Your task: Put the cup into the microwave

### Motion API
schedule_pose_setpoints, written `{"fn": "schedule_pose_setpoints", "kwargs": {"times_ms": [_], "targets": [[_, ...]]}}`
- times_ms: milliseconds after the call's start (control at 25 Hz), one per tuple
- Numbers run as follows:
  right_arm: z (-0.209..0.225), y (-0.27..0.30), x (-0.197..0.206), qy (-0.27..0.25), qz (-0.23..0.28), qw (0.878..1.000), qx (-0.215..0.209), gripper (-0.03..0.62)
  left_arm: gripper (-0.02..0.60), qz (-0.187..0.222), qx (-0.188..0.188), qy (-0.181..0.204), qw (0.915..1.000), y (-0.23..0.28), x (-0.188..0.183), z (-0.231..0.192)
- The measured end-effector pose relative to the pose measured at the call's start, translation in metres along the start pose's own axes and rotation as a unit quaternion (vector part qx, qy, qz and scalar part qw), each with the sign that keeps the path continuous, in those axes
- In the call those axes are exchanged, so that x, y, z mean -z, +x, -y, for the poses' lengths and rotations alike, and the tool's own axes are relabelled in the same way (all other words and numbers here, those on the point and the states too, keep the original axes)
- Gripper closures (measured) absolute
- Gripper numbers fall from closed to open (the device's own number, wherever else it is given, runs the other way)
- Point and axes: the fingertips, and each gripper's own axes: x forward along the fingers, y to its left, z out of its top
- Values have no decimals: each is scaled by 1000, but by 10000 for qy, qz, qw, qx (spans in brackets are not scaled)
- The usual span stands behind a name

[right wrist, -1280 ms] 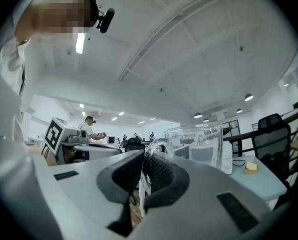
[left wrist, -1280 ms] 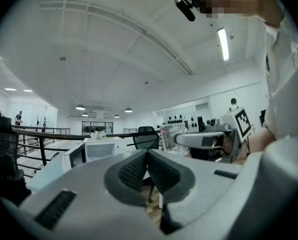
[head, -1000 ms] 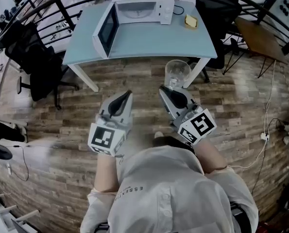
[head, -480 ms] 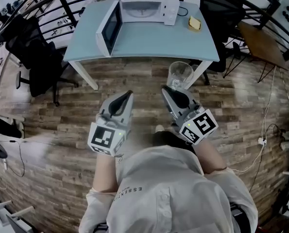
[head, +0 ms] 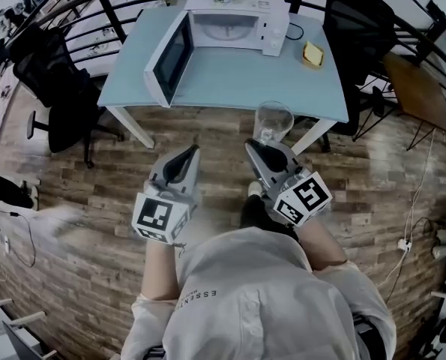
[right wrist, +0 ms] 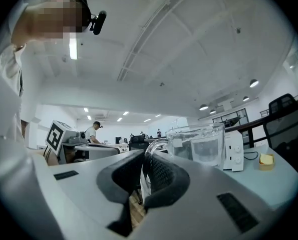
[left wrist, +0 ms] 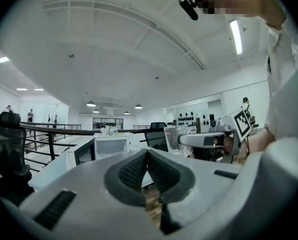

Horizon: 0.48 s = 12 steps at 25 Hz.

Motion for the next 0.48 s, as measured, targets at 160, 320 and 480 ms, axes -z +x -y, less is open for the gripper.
{"fn": "schedule_pose_setpoints", "kwargs": {"times_ms": [160, 320, 480], "targets": [[55, 29, -11, -60, 15, 9994, -339, 571, 580, -75, -240, 29, 9997, 57, -11, -22], [116, 52, -24, -75, -1, 9985, -543, 571, 580, -90, -342, 43, 9994, 118, -25, -36], [177, 71, -29, -96, -65, 9976, -682, 571, 580, -97, -413, 35, 9991, 181, -32, -48]]}}
